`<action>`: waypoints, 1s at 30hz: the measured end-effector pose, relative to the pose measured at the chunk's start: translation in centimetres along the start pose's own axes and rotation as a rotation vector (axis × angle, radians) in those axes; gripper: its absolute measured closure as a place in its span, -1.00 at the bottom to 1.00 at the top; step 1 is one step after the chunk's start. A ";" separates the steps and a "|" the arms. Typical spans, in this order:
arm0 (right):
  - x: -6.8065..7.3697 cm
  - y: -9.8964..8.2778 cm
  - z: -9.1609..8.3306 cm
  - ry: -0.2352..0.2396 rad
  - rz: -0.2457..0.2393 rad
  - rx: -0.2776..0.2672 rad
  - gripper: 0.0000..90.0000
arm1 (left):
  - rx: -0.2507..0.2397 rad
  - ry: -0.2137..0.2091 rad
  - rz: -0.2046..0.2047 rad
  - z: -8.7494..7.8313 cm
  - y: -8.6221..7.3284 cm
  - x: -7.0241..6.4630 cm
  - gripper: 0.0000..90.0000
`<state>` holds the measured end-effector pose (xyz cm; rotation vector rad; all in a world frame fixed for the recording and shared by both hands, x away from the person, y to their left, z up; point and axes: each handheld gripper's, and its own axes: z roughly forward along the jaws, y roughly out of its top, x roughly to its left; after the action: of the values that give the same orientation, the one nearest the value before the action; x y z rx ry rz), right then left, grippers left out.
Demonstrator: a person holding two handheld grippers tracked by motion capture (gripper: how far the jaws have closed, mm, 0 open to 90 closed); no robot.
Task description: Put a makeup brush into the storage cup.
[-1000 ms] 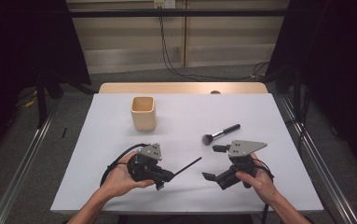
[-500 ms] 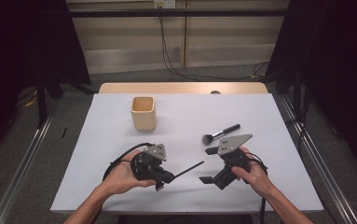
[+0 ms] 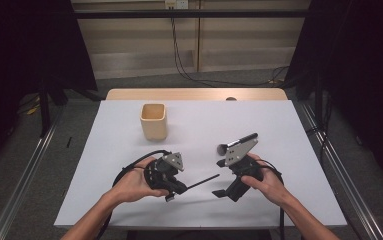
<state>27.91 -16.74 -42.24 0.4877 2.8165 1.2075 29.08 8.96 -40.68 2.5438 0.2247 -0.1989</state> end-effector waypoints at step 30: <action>-0.7 2.5 2.4 0.121 -0.125 0.286 -0.51 | 0.243 -0.010 0.062 1.4 3.1 0.7 0.91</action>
<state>29.58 -13.68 -42.20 0.2498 3.0866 0.8436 30.29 5.70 -40.30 2.7855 0.1231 -0.2261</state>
